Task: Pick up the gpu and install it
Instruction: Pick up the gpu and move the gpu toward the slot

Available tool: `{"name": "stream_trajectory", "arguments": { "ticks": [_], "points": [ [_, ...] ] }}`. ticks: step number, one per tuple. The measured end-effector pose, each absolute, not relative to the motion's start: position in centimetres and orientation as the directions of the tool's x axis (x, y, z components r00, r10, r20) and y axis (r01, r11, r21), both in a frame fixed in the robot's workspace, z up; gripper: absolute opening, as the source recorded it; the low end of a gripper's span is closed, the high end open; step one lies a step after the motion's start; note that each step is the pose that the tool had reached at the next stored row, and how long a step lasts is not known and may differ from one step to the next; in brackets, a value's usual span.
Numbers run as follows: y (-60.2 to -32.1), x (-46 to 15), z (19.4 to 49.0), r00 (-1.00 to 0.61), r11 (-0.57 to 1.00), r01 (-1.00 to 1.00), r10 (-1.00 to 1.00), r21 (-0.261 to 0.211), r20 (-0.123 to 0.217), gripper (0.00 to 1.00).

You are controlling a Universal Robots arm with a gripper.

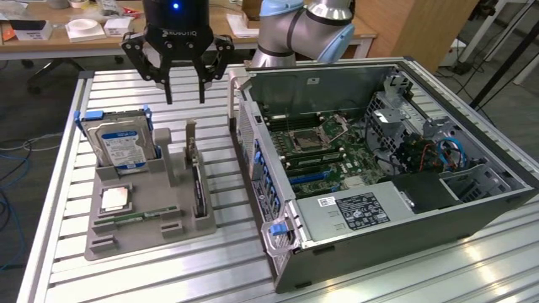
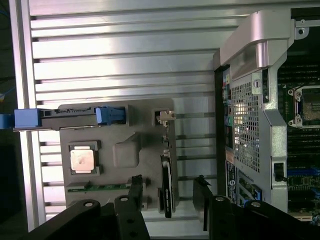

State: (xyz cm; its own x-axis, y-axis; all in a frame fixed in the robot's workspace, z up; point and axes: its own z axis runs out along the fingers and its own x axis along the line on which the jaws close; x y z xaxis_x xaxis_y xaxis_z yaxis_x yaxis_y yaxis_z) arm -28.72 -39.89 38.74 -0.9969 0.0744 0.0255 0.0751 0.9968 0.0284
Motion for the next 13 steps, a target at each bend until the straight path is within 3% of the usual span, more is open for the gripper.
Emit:
{"name": "stream_trajectory", "arguments": {
  "ticks": [13],
  "points": [
    [-39.88,-28.72,37.69,-0.997,0.997,0.075,0.074,0.028,0.026,0.53]
  ]
}}
